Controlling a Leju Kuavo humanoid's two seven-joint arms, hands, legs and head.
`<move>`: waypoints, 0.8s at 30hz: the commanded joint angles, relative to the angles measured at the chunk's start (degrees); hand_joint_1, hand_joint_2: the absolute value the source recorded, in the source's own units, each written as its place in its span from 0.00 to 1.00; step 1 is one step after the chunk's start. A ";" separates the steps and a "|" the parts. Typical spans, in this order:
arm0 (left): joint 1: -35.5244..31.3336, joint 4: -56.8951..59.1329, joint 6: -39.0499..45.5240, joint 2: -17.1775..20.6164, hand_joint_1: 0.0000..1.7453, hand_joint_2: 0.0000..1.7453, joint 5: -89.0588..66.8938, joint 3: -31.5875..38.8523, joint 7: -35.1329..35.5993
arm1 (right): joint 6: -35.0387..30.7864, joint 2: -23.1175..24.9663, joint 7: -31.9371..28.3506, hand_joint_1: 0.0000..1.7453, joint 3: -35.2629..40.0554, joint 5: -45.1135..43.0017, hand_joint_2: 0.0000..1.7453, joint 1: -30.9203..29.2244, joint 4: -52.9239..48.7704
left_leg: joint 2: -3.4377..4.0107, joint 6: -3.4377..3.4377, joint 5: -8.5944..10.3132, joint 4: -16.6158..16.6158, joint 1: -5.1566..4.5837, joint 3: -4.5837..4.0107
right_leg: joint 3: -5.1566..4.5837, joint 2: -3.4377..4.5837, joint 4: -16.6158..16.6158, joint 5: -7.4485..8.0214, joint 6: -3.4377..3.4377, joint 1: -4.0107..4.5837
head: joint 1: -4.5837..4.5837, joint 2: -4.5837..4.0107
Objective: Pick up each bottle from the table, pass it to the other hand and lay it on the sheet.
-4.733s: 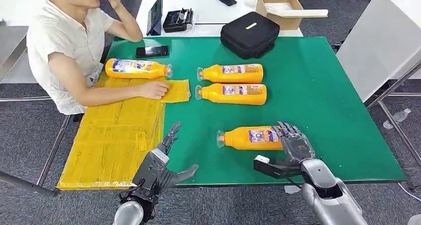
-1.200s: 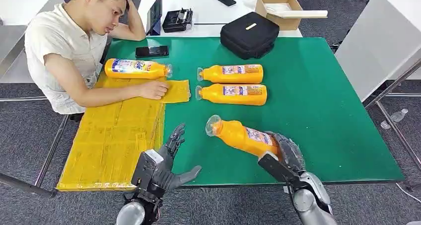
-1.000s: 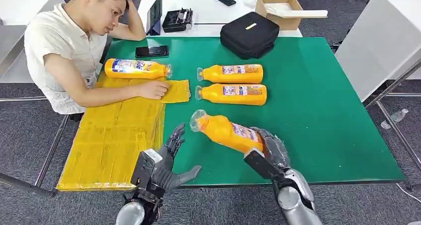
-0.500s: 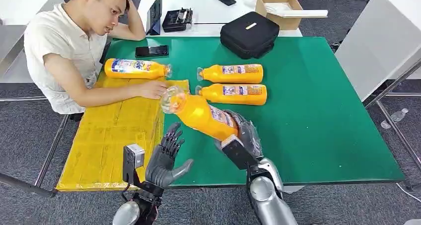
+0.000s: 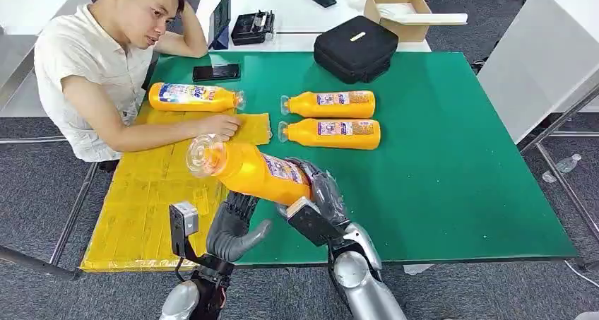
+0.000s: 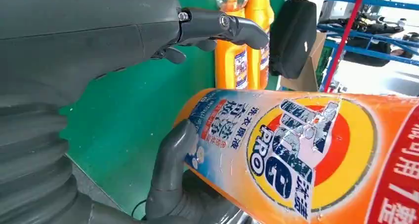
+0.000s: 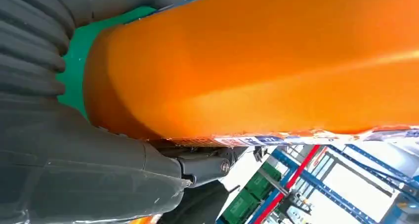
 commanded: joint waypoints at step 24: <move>-1.36 -4.62 1.04 -3.32 0.00 1.00 -0.80 0.51 -6.04 | -0.46 -1.46 0.22 1.00 2.44 -1.41 1.00 -1.49 9.09 | 0.02 0.00 -0.02 0.00 0.03 0.04 | 0.08 -0.04 -0.04 -0.02 -0.13 0.05 | 0.00 0.00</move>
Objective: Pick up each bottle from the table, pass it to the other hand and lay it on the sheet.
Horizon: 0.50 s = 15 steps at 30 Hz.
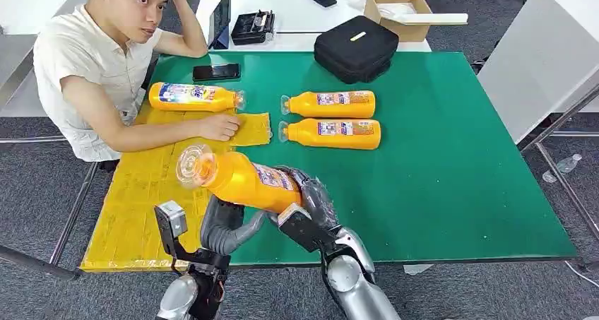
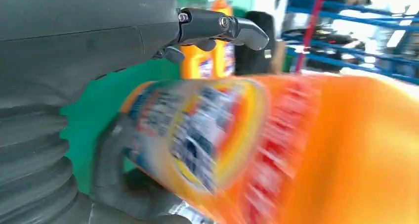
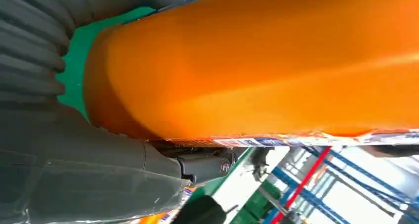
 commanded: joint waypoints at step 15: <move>0.23 -3.64 2.68 -3.15 0.00 1.00 -1.55 0.66 -1.55 | -1.06 -1.19 0.83 1.00 -0.27 0.69 1.00 -0.50 6.55 | 0.02 0.01 -0.03 0.00 0.02 0.06 | 0.08 -0.05 -0.03 -0.02 -0.12 0.04 | 0.00 0.00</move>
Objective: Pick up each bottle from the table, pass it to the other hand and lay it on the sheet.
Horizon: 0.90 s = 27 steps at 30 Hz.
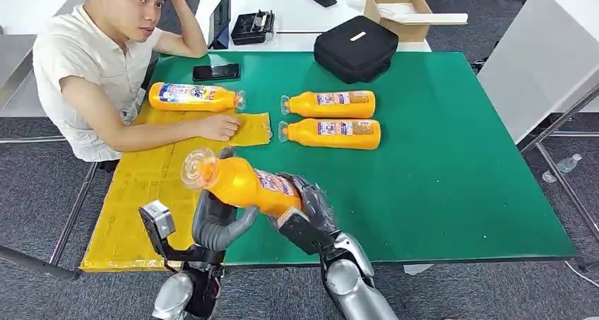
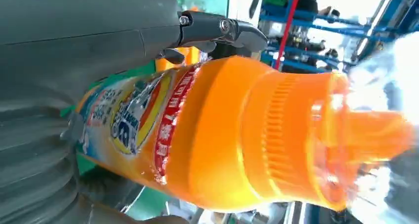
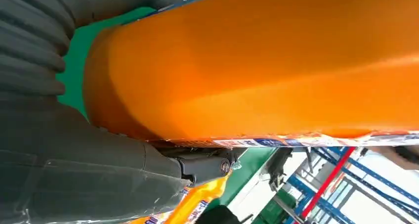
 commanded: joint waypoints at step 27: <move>-4.24 10.04 0.09 -3.15 0.00 1.00 5.21 -0.18 3.15 | -3.42 0.60 2.05 1.00 5.22 7.67 1.00 -5.08 9.87 | 0.06 0.00 -0.04 0.01 0.06 0.17 | 0.22 -0.05 -0.06 -0.02 -0.25 0.11 | 0.00 0.00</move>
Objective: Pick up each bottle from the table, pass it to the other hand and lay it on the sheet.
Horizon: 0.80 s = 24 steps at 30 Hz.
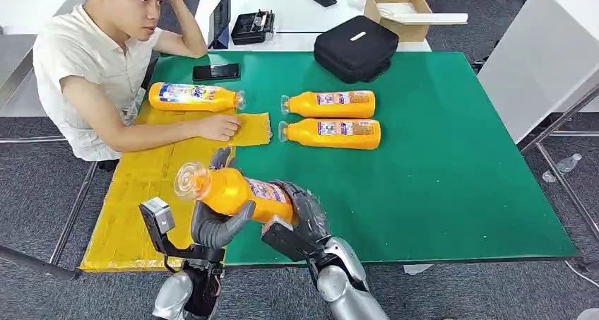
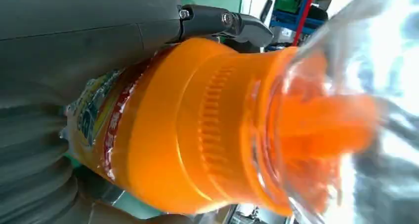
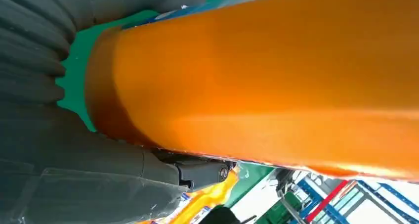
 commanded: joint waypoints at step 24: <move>-3.74 5.49 1.85 -3.00 1.00 1.00 1.14 -0.14 -2.90 | 2.50 -0.42 -0.96 0.95 2.06 -5.08 1.00 -3.95 8.58 | -0.01 0.00 0.01 0.01 0.03 0.05 | 0.10 -0.06 -0.02 -0.01 -0.12 0.05 | 0.00 0.00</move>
